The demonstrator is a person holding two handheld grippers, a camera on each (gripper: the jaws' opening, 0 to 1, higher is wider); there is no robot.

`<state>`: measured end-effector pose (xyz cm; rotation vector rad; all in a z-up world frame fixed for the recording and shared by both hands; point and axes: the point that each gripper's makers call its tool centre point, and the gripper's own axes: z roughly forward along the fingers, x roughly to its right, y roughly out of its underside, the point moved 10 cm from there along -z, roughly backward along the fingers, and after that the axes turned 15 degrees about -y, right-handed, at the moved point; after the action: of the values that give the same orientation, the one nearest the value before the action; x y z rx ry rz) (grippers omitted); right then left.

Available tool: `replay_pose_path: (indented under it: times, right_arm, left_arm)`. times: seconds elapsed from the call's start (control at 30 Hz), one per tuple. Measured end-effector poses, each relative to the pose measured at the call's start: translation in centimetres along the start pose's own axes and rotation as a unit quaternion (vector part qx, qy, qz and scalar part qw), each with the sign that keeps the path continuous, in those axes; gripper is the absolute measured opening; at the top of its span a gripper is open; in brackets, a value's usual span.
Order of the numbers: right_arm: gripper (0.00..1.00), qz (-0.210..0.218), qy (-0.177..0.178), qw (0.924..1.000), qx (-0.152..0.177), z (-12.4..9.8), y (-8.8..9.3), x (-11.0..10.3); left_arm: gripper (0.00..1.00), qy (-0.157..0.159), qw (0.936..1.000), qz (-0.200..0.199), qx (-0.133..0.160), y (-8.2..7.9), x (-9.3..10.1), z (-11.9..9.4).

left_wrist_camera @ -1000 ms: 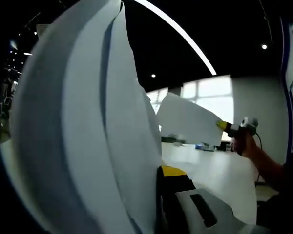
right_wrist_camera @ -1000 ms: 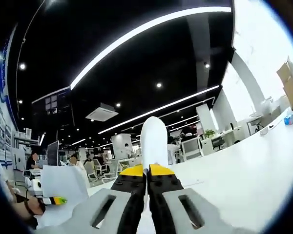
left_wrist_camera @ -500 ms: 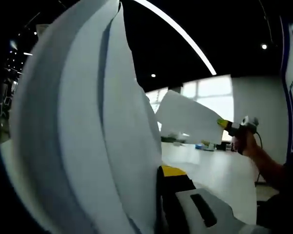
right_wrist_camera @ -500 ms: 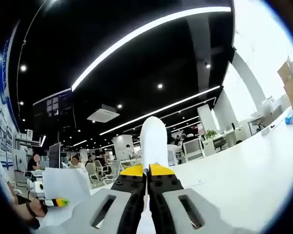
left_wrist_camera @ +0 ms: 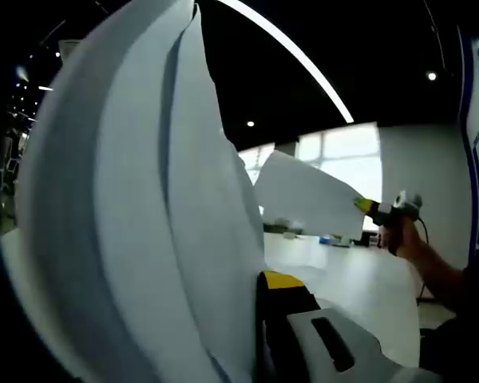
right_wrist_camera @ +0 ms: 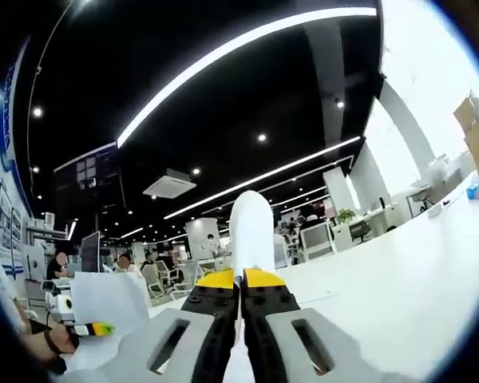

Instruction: Organize the stack of printing papers by aligning and flattening the scattered papers on the table

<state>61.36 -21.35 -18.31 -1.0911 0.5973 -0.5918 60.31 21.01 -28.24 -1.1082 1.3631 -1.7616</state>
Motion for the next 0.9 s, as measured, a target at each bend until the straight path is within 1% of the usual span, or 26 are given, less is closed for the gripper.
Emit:
replay_pose_path:
  times: [0.9]
  right_arm:
    - [0.00, 0.002, -0.012, 0.9999, -0.004, 0.40, 0.18, -0.73]
  left_arm:
    - [0.07, 0.001, 1.0000, 0.000, -0.001, 0.02, -0.40, 0.09]
